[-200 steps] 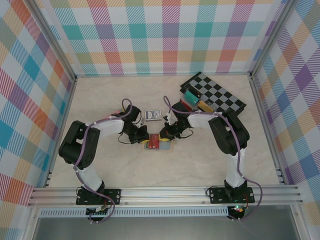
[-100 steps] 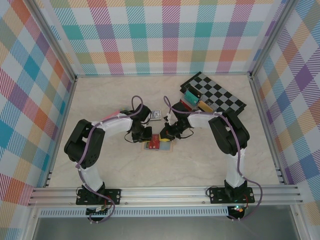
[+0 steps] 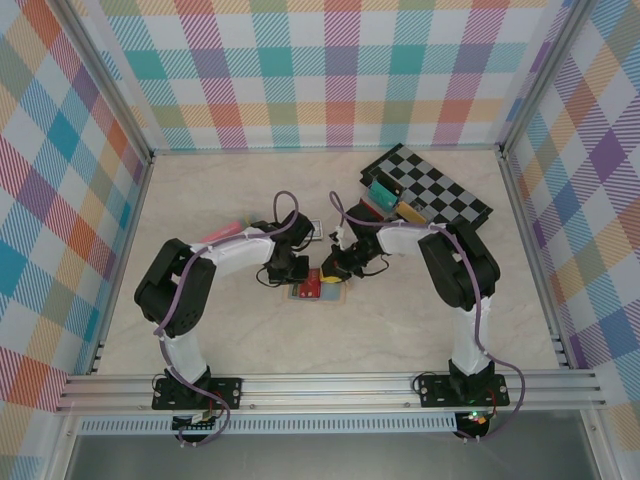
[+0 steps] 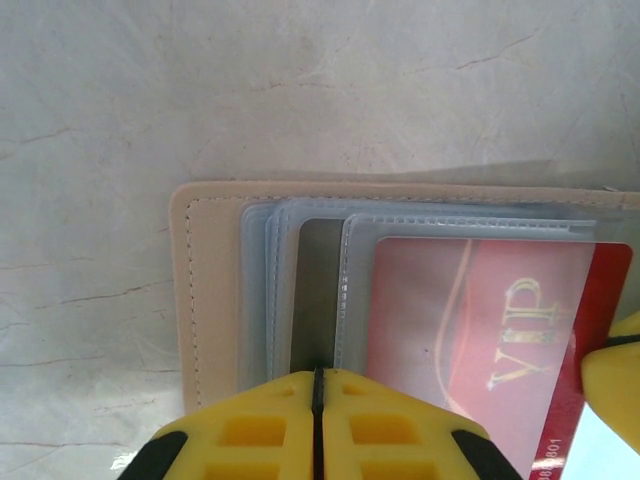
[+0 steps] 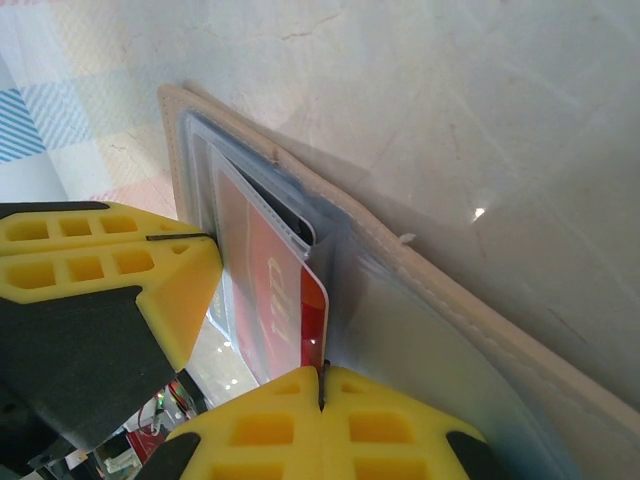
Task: Take the credit cards out of the card holder
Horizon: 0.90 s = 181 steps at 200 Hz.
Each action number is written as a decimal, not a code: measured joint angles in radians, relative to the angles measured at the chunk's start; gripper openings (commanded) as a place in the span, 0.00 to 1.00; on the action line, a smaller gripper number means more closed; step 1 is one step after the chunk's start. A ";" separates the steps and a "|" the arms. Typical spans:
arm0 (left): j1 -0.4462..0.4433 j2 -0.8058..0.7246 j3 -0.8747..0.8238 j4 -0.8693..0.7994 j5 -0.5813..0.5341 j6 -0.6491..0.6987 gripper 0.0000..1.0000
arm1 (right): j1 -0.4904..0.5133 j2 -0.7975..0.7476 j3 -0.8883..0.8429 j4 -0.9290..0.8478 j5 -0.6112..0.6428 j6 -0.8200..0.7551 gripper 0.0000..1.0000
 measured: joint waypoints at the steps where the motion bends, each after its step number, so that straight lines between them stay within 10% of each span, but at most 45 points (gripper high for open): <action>1: 0.000 0.000 0.000 0.000 0.000 0.000 0.08 | 0.000 0.000 0.000 -0.001 0.000 -0.001 0.00; 51: -0.003 0.004 0.005 -0.003 -0.006 0.000 0.07 | -0.014 0.000 0.000 -0.024 -0.014 -0.014 0.00; 101: -0.003 0.009 0.012 -0.008 -0.003 0.000 0.07 | -0.014 0.000 0.000 -0.021 -0.028 -0.012 0.28; 181: -0.003 0.010 0.012 -0.007 -0.002 -0.001 0.07 | 0.004 0.009 0.000 0.011 -0.042 0.000 0.20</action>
